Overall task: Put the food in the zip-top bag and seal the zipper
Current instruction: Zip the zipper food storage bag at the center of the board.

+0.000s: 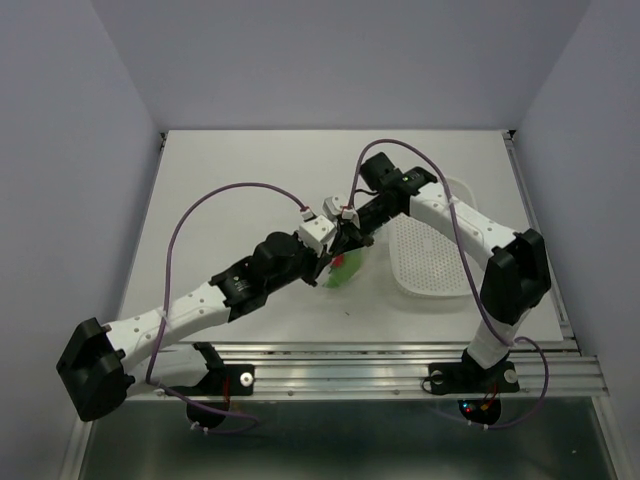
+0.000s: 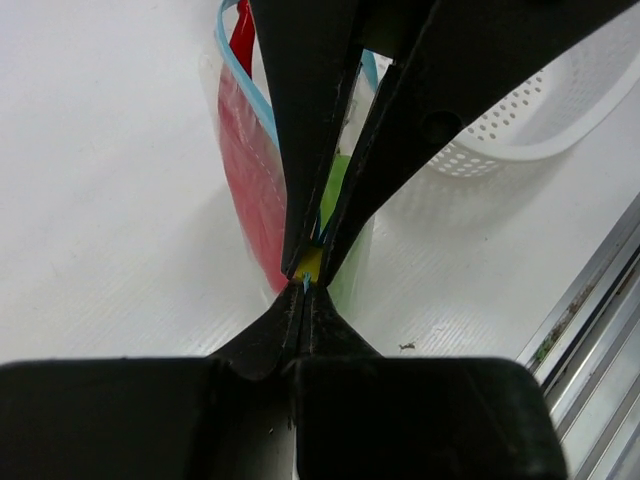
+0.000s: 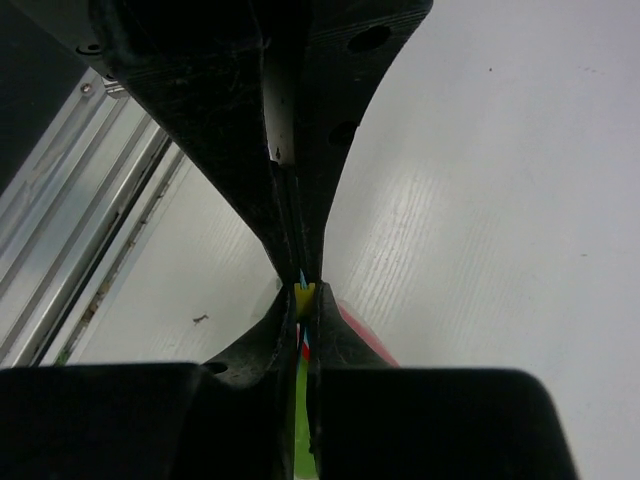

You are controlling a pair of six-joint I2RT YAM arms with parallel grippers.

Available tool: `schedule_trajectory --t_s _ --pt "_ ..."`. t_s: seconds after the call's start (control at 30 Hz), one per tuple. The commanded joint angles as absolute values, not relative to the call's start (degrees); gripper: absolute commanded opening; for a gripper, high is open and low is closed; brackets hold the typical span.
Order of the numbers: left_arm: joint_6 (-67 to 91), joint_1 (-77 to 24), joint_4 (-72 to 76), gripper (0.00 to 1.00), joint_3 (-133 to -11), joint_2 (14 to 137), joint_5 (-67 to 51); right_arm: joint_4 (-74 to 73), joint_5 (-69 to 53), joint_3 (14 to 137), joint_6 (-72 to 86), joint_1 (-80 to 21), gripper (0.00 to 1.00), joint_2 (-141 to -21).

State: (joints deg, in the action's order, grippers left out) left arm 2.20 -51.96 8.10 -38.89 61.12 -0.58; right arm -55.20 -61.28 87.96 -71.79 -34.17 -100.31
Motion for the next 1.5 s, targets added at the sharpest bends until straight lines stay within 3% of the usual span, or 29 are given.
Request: schedule_trajectory --t_s 0.0,0.37,1.47 --pt "4.30 -52.12 10.03 0.00 -38.76 59.24 -2.46 -53.44 -58.89 91.40 -68.82 -34.98 0.01 -101.86" --pt "10.89 -52.12 6.15 0.00 -35.78 51.34 4.30 -50.89 -44.14 92.64 -60.56 -34.98 0.01 -103.71" --pt "24.61 -52.12 -7.47 0.00 -37.79 49.31 20.21 -43.34 -14.60 95.63 -54.58 -26.28 0.01 -104.33"
